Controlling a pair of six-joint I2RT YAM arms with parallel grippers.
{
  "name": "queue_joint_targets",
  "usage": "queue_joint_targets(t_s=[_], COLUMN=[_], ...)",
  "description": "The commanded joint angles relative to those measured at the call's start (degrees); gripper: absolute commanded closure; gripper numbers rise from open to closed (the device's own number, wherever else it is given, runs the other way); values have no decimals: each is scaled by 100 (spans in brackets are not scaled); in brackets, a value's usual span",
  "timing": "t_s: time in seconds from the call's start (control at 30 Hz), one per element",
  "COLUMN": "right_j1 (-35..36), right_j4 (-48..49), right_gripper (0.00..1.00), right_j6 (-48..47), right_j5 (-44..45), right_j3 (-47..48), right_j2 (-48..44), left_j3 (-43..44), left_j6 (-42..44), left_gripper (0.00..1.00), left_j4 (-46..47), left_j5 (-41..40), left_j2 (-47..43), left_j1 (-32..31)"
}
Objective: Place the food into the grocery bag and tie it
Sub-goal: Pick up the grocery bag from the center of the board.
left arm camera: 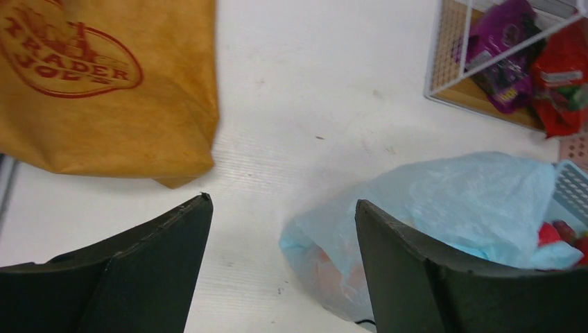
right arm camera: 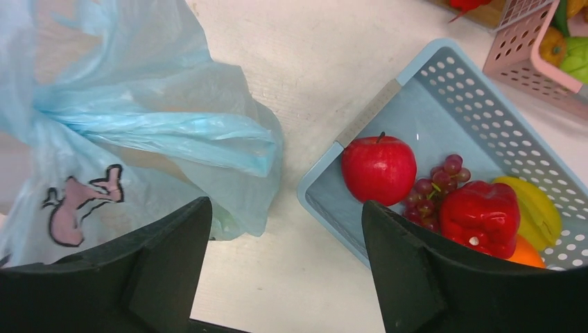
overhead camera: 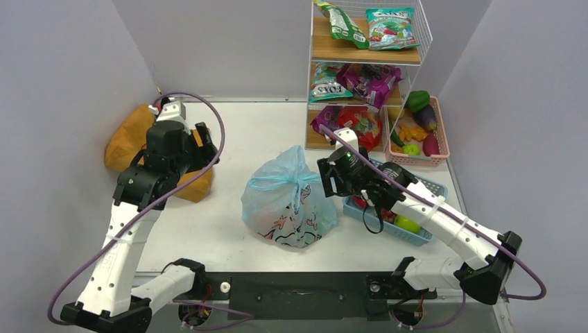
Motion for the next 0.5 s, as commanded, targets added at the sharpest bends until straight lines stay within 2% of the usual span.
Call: queue_joint_targets(t_s=[0.0,0.3,0.47], right_j1=[50,92,194], right_j4=[-203,-138,6], right_gripper=[24,24,23], right_j6=[-6,164,266], right_j5=[329,180,-121], right_j3=[564,662,478], right_j2=[-329,-499,-518], left_j3=[681,1378,1661], left_j6=[569,1335,1661], left_gripper=[26,24,24], left_j4=[-347,-162,47], left_j5=[-690,-546,-931], left_j2=[330,1054,1622], left_j1=[601,2513,3050])
